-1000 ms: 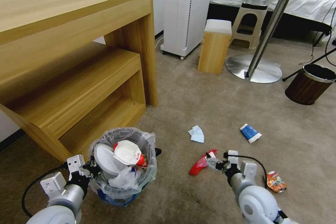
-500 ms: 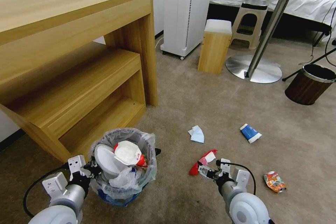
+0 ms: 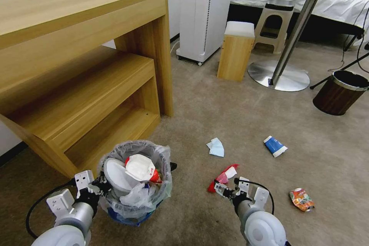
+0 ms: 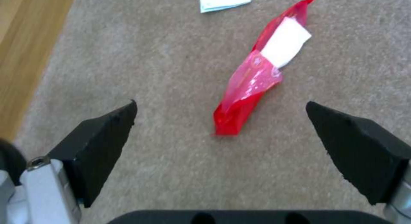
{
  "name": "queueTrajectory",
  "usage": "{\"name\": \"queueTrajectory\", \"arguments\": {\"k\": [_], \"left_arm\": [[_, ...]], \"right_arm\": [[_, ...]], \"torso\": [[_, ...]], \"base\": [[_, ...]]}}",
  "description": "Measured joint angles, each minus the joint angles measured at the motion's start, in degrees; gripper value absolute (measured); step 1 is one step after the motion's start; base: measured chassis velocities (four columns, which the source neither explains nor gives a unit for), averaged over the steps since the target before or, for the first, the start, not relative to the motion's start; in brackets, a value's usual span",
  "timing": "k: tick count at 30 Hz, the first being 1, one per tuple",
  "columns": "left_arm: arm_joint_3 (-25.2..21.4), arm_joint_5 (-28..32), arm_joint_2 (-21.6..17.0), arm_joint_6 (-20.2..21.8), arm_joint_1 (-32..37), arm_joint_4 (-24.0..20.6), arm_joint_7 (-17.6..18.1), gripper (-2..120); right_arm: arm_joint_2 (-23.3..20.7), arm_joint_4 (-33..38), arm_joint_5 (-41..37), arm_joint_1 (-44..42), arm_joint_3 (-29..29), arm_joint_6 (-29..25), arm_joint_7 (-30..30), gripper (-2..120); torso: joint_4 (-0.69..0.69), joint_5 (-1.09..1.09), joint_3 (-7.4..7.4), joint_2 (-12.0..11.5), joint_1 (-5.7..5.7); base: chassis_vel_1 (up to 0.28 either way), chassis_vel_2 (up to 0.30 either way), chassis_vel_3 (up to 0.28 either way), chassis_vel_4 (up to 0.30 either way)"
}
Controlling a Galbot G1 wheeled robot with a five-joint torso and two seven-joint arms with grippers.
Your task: Pick up the trash bin and place the garbage on the floor into it.
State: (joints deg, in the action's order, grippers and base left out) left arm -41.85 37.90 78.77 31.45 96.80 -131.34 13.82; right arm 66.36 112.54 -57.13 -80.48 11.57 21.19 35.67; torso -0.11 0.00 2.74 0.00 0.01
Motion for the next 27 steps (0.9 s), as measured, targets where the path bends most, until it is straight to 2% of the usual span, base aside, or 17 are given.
{"name": "queueTrajectory", "arguments": {"k": [13,27], "left_arm": [[-0.4,0.1,-0.1,-0.2,0.1,0.0,0.0,0],[-0.6,0.2,0.2,-0.8,0.0,0.2,0.0,0]], "right_arm": [[1.6,-4.8,-2.4,3.7,1.1,1.0,-1.8,100],[5.8,-9.5,-1.6,5.5,1.0,1.1,-2.6,100]], "torso": [[0.0,-0.01,0.0,0.0,0.0],[0.0,-0.01,0.0,0.0,0.0]], "base": [[0.0,0.0,0.0,0.0],[0.0,0.0,0.0,0.0]]}}
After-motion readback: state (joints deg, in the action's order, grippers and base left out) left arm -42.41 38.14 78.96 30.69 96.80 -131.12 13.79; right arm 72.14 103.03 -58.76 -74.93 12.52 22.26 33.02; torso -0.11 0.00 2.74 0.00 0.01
